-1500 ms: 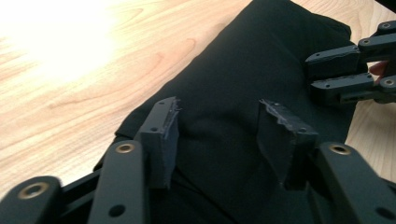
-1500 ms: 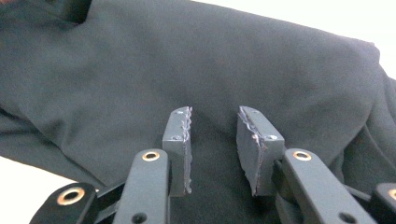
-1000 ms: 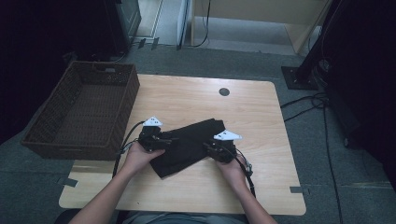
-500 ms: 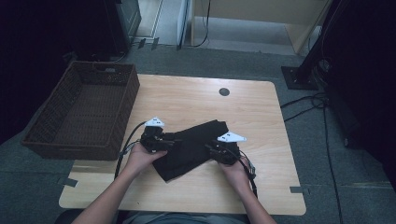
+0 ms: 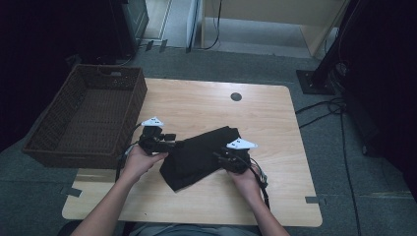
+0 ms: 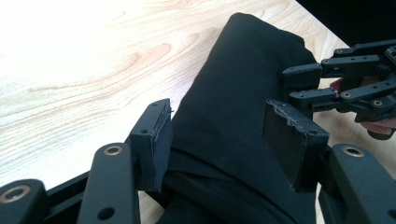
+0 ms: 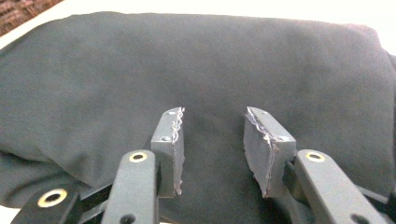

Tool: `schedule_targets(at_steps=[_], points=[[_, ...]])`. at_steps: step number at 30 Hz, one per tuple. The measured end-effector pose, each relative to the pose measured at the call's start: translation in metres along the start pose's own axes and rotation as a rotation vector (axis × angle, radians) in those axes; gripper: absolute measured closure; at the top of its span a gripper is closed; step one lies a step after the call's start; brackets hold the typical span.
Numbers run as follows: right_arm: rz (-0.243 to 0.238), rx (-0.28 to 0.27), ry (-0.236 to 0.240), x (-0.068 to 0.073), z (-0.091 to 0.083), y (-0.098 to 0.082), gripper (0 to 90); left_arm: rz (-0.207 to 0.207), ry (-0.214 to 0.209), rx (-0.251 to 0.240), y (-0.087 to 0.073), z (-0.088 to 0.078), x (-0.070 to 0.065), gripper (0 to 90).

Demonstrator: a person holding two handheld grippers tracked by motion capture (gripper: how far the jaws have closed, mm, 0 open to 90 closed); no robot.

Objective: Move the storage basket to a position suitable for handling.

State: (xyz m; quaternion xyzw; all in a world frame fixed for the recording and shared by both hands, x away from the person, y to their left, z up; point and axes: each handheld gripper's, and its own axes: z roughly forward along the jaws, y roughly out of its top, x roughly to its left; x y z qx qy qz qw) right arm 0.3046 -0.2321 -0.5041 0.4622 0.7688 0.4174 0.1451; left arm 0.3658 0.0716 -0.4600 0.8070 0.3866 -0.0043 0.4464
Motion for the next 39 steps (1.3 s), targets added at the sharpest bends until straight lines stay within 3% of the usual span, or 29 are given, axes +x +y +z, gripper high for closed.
schedule_targets(at_steps=[9,13,18,21,27,39], points=[[0.005,0.018,-0.012,-0.008,0.002,-0.005,60.8,0.017,-0.012,0.05,-0.006,0.018,-0.003,44.2],[-0.003,0.016,-0.03,-0.011,0.002,-0.005,60.6,0.014,-0.036,0.054,-0.008,0.02,-0.008,45.9],[0.031,0.01,-0.037,-0.021,-0.001,-0.005,60.3,0.035,-0.047,0.056,-0.009,0.02,-0.015,45.6],[0.022,0.01,-0.038,-0.02,-0.001,-0.005,60.0,0.005,-0.063,0.04,-0.001,0.017,-0.011,45.5],[0.015,0.01,-0.039,-0.02,-0.001,-0.004,59.4,0.031,-0.014,0.036,0.021,0.003,-0.01,45.3],[0.013,0.012,-0.036,-0.019,0.0,-0.005,58.6,-0.008,0.086,0.004,0.063,-0.036,0.016,44.5]])
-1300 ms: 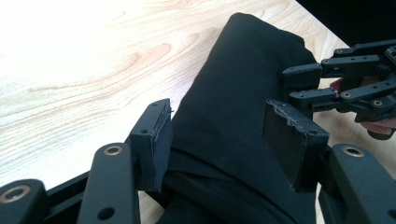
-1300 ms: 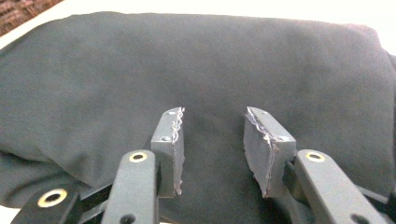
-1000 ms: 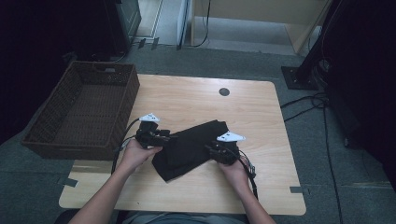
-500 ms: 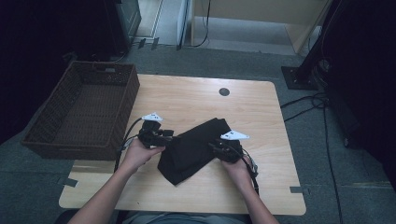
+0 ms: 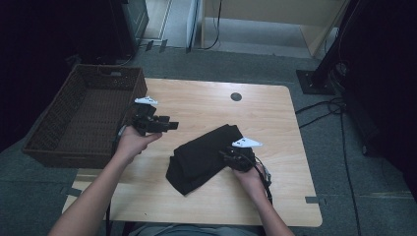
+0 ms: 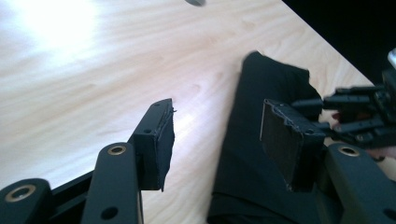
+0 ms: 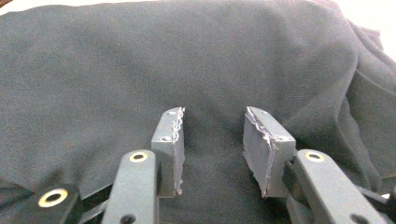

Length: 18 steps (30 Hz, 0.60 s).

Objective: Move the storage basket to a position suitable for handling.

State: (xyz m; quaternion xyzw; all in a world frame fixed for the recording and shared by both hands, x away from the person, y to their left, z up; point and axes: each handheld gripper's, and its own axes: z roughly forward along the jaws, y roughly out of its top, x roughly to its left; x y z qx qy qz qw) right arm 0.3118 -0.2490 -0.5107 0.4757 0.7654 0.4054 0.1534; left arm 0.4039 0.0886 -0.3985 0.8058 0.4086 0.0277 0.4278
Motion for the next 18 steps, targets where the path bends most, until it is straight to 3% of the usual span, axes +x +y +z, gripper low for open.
schedule_targets(at_steps=[9,12,18], points=[[-0.004,-0.001,0.0,0.0,0.001,0.0,58.6,-0.027,0.073,0.008,0.031,-0.026,0.034,44.5],[-0.002,-0.002,0.0,0.0,0.001,0.0,58.5,-0.053,0.068,-0.004,0.038,-0.033,0.048,45.0],[0.001,-0.003,0.0,0.0,0.001,0.0,58.5,-0.062,0.124,0.01,0.046,-0.04,0.075,45.7]])
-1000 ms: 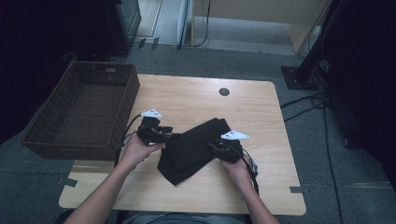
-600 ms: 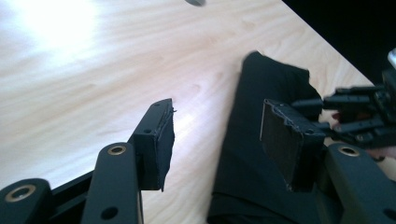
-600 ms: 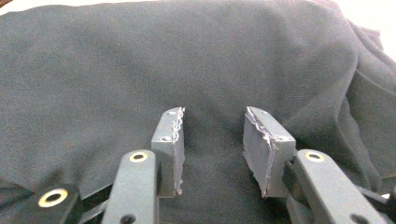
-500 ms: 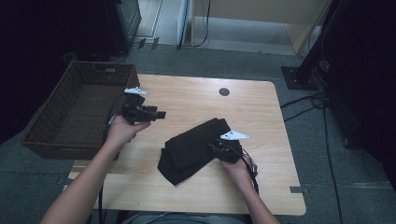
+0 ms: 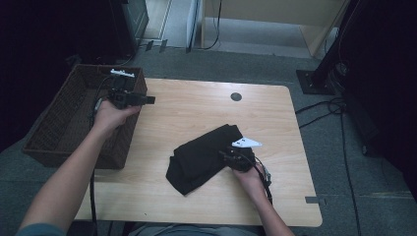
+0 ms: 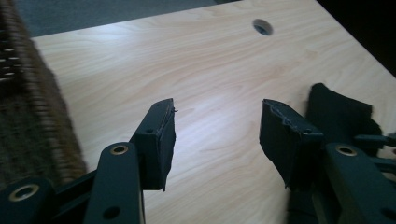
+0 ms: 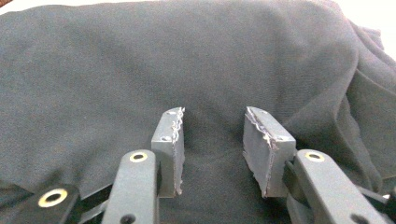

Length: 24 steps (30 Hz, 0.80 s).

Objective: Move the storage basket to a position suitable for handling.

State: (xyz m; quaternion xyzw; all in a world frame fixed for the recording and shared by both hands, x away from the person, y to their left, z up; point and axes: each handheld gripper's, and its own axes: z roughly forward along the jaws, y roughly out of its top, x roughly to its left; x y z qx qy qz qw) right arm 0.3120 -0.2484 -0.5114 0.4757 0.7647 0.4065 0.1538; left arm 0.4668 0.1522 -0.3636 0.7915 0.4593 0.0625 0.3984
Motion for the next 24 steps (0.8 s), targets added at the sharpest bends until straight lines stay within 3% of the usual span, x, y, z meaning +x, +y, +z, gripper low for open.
schedule_targets(at_steps=[4,6,13,24], points=[[0.001,0.0,0.001,0.0,0.0,0.0,58.5,-0.05,0.011,-0.015,0.002,-0.003,0.019,46.2],[0.002,0.0,0.002,0.0,0.0,0.0,58.5,-0.052,0.043,-0.015,0.001,-0.003,0.026,46.7],[0.001,-0.001,0.001,0.0,0.0,0.0,58.5,-0.086,0.091,-0.005,-0.002,-0.005,0.047,46.7],[0.002,-0.004,0.001,0.0,0.0,-0.001,58.5,-0.098,0.128,0.055,-0.013,0.009,0.058,47.8]])
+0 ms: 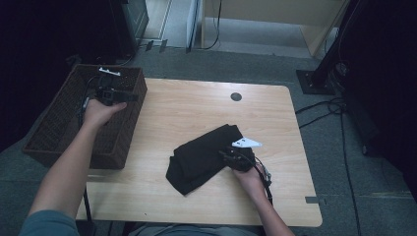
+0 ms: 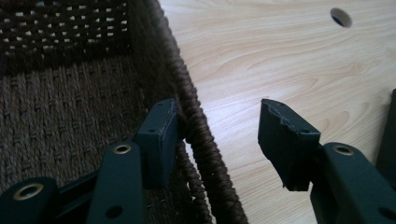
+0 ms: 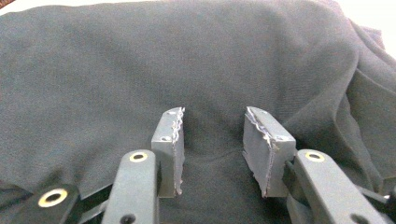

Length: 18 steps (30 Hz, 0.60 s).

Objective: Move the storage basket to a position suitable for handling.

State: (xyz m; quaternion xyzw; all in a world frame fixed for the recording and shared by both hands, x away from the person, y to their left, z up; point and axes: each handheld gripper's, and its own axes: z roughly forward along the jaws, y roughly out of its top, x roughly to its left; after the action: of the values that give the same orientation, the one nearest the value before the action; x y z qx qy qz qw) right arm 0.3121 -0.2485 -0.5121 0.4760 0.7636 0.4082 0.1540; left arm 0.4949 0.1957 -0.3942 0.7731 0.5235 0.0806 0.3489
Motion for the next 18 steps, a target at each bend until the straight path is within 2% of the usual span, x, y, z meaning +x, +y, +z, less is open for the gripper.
schedule_targets(at_steps=[5,8,9,12,16,18], points=[[0.0,-0.001,0.0,0.0,0.0,0.0,58.5,-0.012,0.0,0.022,-0.005,0.007,0.001,54.8],[0.0,-0.002,0.0,0.0,0.0,0.0,58.5,-0.006,0.03,0.026,-0.009,0.011,0.001,63.7],[0.0,-0.002,-0.001,0.0,0.0,0.0,58.6,-0.015,0.028,0.019,-0.01,0.011,0.001,67.3],[0.0,-0.002,-0.002,0.0,0.0,0.0,58.6,-0.026,0.021,0.004,-0.012,0.012,0.001,68.7],[0.0,-0.004,-0.003,0.001,0.001,0.0,58.6,-0.017,-0.001,0.008,-0.011,0.015,-0.004,70.1],[-0.001,-0.005,-0.005,0.001,0.001,0.0,58.6,0.012,-0.022,0.014,-0.01,0.019,-0.011,71.0]])
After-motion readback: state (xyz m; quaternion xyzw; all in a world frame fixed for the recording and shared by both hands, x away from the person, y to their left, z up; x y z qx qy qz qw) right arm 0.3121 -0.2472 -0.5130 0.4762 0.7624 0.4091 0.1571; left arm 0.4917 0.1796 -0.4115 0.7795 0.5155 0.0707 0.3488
